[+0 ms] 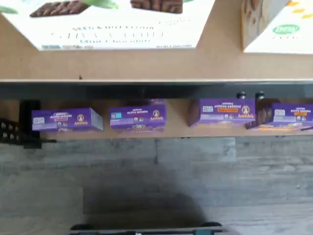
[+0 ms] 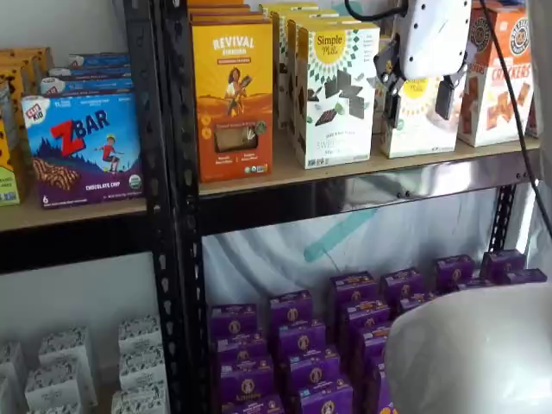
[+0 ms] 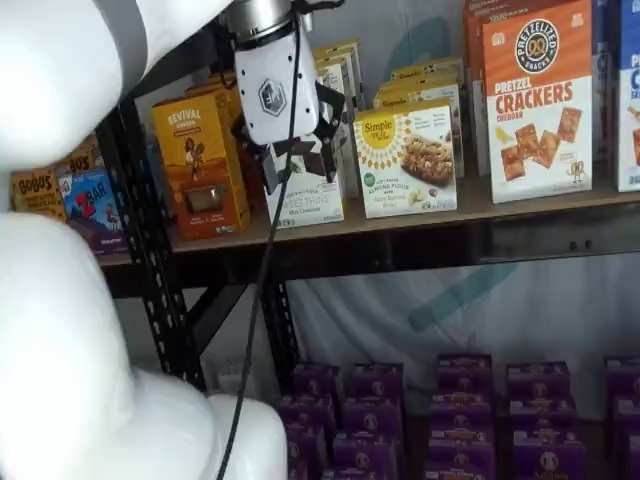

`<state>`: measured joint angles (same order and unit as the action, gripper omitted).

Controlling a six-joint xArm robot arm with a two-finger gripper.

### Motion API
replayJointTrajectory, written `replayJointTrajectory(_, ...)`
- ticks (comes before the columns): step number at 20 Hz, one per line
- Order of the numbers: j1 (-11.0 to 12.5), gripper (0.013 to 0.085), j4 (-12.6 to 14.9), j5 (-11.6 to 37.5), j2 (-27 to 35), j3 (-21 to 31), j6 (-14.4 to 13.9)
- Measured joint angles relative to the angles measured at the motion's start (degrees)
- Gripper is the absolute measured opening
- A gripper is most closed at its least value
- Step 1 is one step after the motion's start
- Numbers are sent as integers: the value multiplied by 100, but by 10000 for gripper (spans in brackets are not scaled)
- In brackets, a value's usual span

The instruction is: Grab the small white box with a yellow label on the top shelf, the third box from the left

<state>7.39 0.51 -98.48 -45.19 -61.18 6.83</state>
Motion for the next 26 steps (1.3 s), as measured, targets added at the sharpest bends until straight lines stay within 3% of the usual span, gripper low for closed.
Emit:
replayJointTrajectory(10, 470, 850, 16, 470, 436, -184, 454)
replayJointTrajectory(26, 805, 850, -38, 618, 948, -554, 781)
